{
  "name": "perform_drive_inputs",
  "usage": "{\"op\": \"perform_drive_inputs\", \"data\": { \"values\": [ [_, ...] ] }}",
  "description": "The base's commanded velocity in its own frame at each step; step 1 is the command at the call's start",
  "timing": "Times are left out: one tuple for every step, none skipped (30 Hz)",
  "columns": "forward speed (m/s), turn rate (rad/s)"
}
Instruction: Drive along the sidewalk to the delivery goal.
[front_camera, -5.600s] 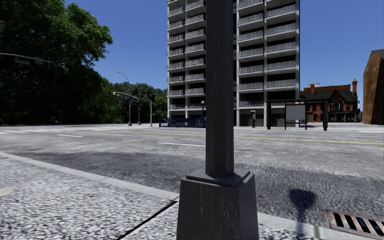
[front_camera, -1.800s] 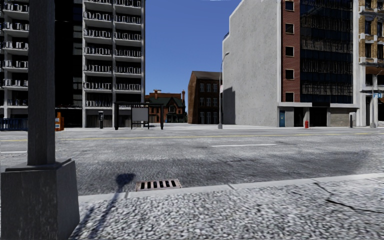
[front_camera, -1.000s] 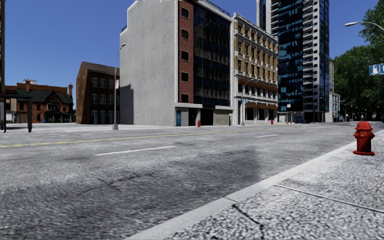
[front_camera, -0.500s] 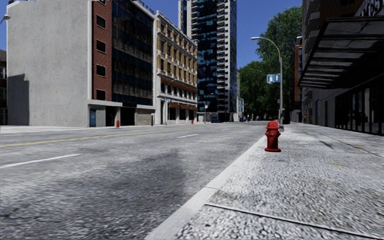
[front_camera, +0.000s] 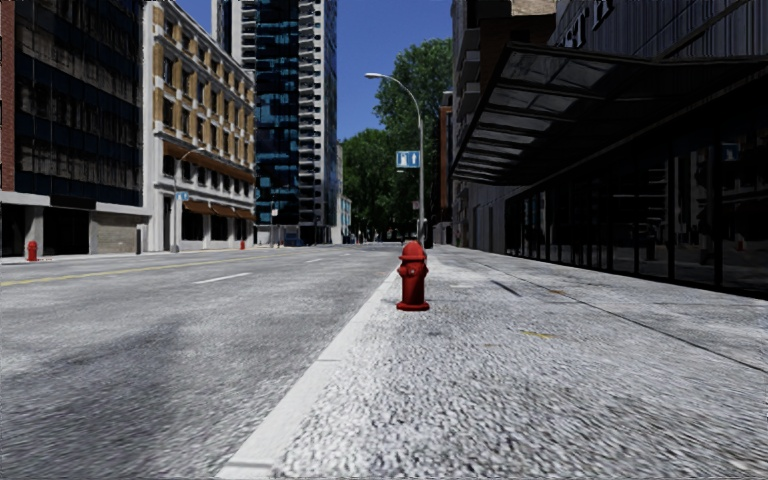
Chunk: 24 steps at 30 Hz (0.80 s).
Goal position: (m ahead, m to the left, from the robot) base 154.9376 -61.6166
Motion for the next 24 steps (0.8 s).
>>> {"op": "perform_drive_inputs", "data": {
  "values": [
    [2.0, -0.87],
    [2.0, -0.87],
    [2.0, -0.87],
    [2.0, -0.87],
    [2.0, -0.87],
    [2.0, -0.87],
    [2.0, -0.87],
    [2.0, -0.87],
    [2.0, -0.87],
    [2.0, -0.87],
    [2.0, -0.87],
    [2.0, -0.87],
    [2.0, -0.87],
    [2.0, -0.87],
    [2.0, -0.82],
    [2.0, -0.57],
    [2.0, 0.0],
    [2.0, 0.0],
    [2.0, 0.0],
    [2.0, 0.0],
    [2.0, 0.0],
    [2.0, 0.0],
    [2.0, 0.0],
    [2.0, 0.0]
  ]
}}
